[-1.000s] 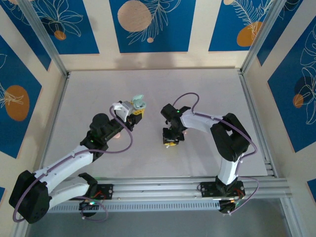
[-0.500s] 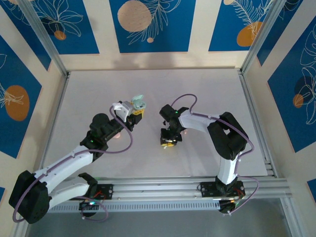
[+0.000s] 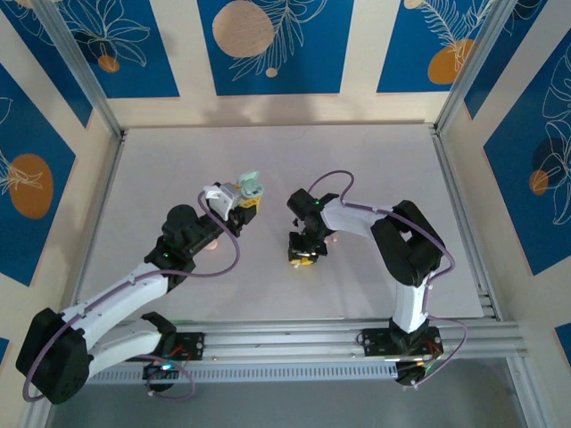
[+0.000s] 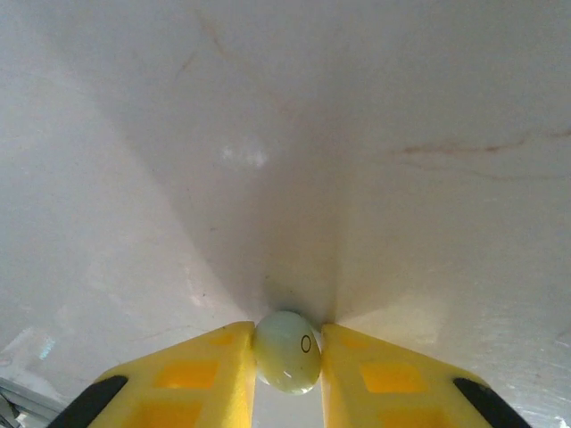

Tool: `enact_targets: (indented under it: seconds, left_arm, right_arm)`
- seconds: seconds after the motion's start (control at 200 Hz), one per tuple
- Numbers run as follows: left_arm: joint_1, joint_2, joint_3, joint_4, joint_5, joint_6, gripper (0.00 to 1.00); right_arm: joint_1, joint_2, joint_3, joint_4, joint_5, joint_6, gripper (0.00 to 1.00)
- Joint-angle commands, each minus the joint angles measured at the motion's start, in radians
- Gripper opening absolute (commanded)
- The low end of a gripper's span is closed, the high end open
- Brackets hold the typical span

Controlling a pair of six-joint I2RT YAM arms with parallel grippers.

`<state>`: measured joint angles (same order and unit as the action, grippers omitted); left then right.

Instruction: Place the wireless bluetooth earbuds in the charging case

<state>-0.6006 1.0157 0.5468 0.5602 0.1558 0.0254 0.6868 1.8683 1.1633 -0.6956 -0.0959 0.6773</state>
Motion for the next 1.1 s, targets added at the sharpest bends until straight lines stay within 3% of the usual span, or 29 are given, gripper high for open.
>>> enact_targets:
  seconds: [0.0,0.54,0.755,1.096]
  left_arm:
    - [-0.004,-0.020,0.021,0.018,0.007,-0.013,0.30]
    - [-0.004,0.043,0.062,0.018,0.063,-0.016,0.29]
    - [-0.004,0.032,0.060,-0.005,0.078,-0.013,0.30]
    - [-0.005,0.097,0.080,0.033,0.193,-0.016,0.30]
  right_arm:
    - [0.008,0.004,0.016,0.010,-0.014,0.006,0.24]
    - [-0.103,-0.309,0.007,-0.026,0.026,-0.014,0.22]
    - [-0.137,-0.370,0.052,-0.061,0.019,-0.038,0.22]
    - [-0.166,-0.452,0.120,-0.091,0.006,-0.060,0.22]
